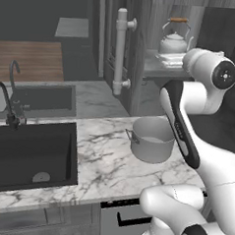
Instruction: Pick the kettle from the cabinet and place it on a stove burner. Then pick the pot from the counter and place it on another stove burner. Finally, turn both burners on.
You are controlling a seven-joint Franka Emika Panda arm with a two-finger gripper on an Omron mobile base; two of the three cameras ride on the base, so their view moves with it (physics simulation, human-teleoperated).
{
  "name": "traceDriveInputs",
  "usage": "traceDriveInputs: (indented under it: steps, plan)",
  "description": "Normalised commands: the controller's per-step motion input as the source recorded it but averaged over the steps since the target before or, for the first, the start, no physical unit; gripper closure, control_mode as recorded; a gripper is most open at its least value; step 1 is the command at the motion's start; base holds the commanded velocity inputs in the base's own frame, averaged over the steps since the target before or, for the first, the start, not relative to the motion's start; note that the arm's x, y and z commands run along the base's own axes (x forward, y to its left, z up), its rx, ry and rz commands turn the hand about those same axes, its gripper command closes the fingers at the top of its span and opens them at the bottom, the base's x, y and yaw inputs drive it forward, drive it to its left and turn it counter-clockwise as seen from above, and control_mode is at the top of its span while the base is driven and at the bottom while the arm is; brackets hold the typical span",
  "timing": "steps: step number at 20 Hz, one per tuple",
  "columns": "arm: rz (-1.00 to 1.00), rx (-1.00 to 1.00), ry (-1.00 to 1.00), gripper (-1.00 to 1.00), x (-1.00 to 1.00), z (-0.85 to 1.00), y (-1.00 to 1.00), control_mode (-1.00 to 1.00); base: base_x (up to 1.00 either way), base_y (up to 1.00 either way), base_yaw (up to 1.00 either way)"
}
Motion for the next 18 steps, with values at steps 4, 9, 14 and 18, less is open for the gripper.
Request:
traceDriveInputs:
  steps: [4,9,14,18]
  plan:
    - [0.0,0.0,0.0,-1.0,0.0,0.11,-0.02,-1.0,0.0,0.0,0.0]
    - [0.0,0.0,0.0,-1.0,0.05,0.1,-0.18,-1.0,0.0,0.0,0.0]
    - [0.0,0.0,0.0,-1.0,0.12,0.12,-0.05,-1.0,0.0,0.0,0.0]
    - [0.0,0.0,0.0,-1.0,0.17,0.12,0.0,-1.0,0.0,0.0,0.0]
